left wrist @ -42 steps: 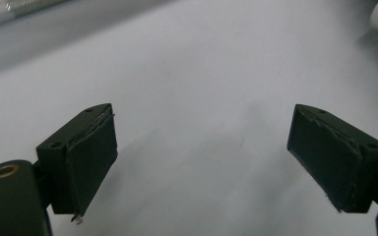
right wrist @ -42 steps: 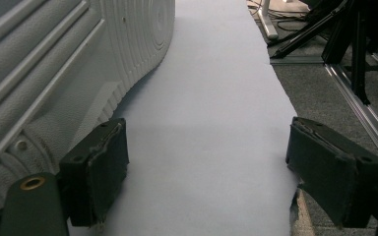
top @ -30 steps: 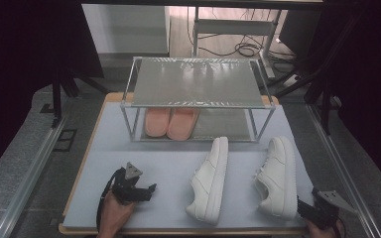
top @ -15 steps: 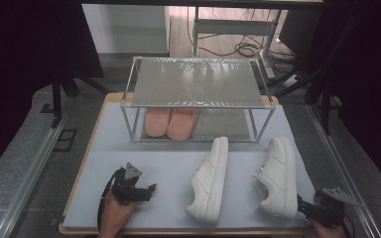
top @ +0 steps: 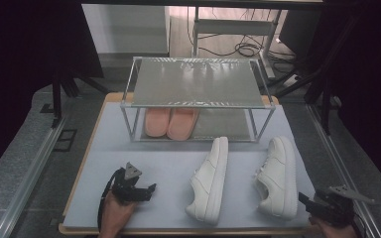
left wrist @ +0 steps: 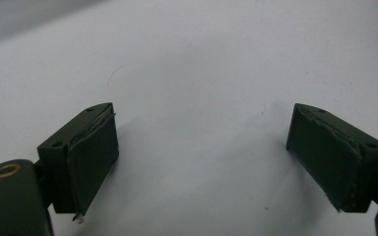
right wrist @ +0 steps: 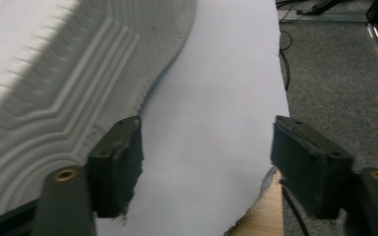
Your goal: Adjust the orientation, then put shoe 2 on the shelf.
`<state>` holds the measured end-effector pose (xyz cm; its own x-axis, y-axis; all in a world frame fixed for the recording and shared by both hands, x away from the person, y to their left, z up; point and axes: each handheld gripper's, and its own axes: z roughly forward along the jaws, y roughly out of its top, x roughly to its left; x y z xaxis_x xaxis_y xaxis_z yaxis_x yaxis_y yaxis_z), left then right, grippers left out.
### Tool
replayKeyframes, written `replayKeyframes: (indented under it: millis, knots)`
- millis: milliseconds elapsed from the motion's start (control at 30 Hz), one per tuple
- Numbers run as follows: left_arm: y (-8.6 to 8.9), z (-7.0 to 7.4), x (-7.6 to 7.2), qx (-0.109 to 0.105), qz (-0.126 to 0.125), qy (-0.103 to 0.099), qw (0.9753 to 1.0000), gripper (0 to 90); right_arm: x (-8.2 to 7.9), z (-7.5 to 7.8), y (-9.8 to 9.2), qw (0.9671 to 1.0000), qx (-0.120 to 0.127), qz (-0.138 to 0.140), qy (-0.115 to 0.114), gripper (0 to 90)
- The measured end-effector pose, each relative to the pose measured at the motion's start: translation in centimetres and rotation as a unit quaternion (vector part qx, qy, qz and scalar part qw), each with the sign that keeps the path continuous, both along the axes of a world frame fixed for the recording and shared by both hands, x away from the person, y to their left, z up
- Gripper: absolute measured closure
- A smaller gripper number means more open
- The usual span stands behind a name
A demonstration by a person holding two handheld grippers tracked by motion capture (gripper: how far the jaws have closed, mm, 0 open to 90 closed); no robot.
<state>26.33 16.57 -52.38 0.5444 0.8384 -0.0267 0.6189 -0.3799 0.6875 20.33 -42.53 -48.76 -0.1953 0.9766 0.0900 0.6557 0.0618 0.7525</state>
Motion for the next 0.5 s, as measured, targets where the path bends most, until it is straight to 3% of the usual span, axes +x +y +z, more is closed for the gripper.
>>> replayKeyframes:
  millis: [500]
  knots:
    - [0.0, 0.0, 0.0, 0.001, 0.001, -0.001, 1.0, 12.3, 0.4, 3.6, 1.1, 0.9995, -0.012, 0.029, 0.009, 58.4]
